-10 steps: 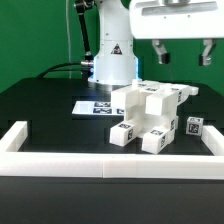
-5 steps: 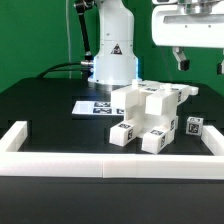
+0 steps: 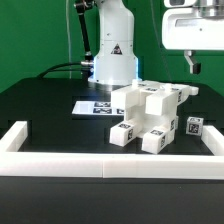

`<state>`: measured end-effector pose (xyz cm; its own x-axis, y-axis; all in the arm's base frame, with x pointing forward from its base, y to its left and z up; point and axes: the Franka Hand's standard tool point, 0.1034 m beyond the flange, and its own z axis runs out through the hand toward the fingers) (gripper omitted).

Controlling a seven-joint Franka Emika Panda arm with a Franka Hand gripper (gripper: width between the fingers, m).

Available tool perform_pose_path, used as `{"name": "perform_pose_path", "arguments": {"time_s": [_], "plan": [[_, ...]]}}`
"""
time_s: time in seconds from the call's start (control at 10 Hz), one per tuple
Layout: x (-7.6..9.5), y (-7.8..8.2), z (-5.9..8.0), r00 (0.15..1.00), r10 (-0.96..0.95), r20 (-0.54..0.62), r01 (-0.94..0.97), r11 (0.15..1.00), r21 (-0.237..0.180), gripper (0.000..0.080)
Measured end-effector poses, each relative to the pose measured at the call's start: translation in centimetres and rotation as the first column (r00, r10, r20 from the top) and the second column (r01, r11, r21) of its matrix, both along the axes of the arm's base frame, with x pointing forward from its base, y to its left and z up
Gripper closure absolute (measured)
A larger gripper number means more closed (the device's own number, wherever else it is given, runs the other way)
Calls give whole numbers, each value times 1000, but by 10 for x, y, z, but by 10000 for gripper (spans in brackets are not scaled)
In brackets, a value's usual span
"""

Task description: Assemble chair

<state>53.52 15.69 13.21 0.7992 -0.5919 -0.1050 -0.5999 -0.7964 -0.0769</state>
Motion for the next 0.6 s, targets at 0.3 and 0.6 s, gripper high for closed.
{"name": "perform_pose_path", "arguments": {"time_s": [0.3, 0.6], "plan": [[3, 1, -2, 1000, 8, -13, -8, 1000, -1, 151], [0, 5, -8, 1000, 21, -19, -21, 1000, -8, 151]]}}
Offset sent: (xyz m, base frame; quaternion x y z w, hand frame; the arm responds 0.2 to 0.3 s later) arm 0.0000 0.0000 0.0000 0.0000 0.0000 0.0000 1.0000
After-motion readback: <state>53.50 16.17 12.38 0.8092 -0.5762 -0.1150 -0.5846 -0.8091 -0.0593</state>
